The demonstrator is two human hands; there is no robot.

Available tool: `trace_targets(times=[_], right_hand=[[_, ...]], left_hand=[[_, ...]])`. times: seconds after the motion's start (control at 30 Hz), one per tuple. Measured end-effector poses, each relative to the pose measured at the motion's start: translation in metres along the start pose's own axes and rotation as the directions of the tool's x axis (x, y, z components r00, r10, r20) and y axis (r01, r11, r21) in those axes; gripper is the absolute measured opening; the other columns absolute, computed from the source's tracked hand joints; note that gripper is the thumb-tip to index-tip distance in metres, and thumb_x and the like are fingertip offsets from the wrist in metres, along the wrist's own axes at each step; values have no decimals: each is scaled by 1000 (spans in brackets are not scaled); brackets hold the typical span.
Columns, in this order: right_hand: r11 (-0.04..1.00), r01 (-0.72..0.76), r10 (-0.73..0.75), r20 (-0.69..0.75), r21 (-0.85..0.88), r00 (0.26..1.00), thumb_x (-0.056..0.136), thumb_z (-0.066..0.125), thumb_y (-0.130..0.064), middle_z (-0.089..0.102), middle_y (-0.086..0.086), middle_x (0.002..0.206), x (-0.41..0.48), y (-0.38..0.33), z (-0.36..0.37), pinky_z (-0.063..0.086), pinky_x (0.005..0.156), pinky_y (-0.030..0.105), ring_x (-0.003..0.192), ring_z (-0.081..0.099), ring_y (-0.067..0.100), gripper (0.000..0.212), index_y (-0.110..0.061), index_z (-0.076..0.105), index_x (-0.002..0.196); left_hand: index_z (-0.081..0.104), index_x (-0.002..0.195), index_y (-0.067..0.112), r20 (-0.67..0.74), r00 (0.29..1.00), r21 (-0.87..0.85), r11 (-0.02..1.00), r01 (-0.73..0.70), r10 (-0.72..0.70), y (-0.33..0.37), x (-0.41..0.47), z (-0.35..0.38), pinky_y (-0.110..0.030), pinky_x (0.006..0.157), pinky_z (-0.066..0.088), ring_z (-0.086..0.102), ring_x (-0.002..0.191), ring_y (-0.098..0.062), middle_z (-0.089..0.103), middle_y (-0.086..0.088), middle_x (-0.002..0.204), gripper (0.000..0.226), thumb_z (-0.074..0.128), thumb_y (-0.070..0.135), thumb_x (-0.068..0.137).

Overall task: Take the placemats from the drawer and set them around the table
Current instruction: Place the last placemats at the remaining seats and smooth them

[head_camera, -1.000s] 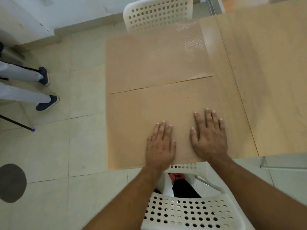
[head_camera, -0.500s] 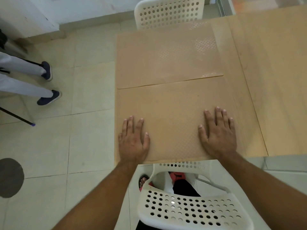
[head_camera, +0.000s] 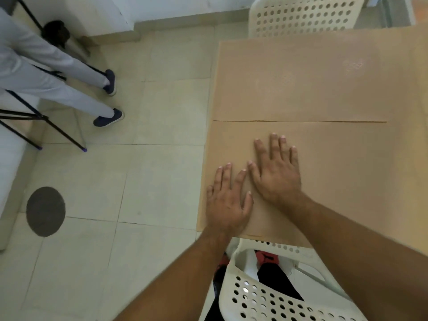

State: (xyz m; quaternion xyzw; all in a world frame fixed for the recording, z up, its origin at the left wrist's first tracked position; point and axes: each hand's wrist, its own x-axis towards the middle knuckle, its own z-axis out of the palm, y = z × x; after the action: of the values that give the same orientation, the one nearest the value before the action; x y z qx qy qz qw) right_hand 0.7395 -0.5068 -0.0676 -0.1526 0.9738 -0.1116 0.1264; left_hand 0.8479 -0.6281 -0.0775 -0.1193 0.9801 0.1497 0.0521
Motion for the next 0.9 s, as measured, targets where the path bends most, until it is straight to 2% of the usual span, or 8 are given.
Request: trace_targets(times=[0.13, 0.27, 0.4, 0.57, 0.7, 0.8, 0.9], right_hand=[[999, -13, 12, -28, -48, 1000, 98, 17, -60, 5, 12, 169, 1, 3, 7, 2, 124, 50, 155, 2, 30, 69, -30, 13, 160], [998, -19, 16, -43, -58, 999, 98, 18, -59, 7, 12, 168, 1, 1, 8, 4, 124, 51, 155, 4, 31, 68, -30, 14, 159], [998, -17, 13, -67, -61, 998, 99, 21, -56, 9, 12, 168, 1, 0, 9, 4, 124, 49, 155, 6, 30, 65, -30, 17, 159], [998, -18, 14, -76, -60, 997, 100, 22, -51, 10, 12, 168, 1, 2, 12, 5, 124, 50, 155, 6, 31, 63, -29, 18, 159], [998, -22, 19, -66, -55, 998, 98, 21, -51, 10, 12, 168, 1, 3, 12, 4, 124, 50, 155, 5, 30, 65, -29, 17, 159], [998, -22, 18, -72, -58, 997, 98, 21, -52, 12, 14, 167, 1, 2, 12, 6, 123, 51, 154, 8, 32, 64, -31, 20, 159], [999, -7, 5, -49, -50, 999, 101, 17, -56, 7, 12, 168, 2, 3, 12, 4, 124, 50, 155, 3, 31, 61, -36, 15, 159]], left_hand=[[21, 154, 31, 18, 999, -96, 994, 44, -43, -1, 10, -6, -48, 119, 20, 6, 153, -21, 14, -3, 166, 61, 34, 50, 98], [28, 153, 25, 16, 998, -54, 997, 56, -56, -2, 67, -17, -51, 120, 20, 6, 153, -26, 17, -7, 165, 62, 32, 53, 98], [23, 155, 22, 46, 998, -1, 999, 42, -42, 0, 115, -21, -52, 119, 20, 5, 153, -28, 13, -10, 166, 65, 31, 52, 98], [9, 158, 29, 61, 996, -59, 996, 68, -64, 17, 44, -4, -48, 121, 9, -8, 154, -20, -1, -1, 168, 58, 19, 46, 104], [15, 158, 27, 73, 997, -34, 999, -1, 4, 17, -6, 3, -51, 116, 22, 0, 154, -23, 9, -2, 167, 60, 25, 43, 101], [21, 155, 29, 102, 995, -67, 997, 23, -16, 19, 18, -6, -52, 117, 21, 2, 154, -23, 11, -2, 167, 55, 24, 42, 102], [26, 153, 29, 114, 990, -92, 991, 93, -82, 24, 66, -21, -51, 119, 17, 1, 154, -26, 11, -4, 167, 52, 26, 41, 103]])
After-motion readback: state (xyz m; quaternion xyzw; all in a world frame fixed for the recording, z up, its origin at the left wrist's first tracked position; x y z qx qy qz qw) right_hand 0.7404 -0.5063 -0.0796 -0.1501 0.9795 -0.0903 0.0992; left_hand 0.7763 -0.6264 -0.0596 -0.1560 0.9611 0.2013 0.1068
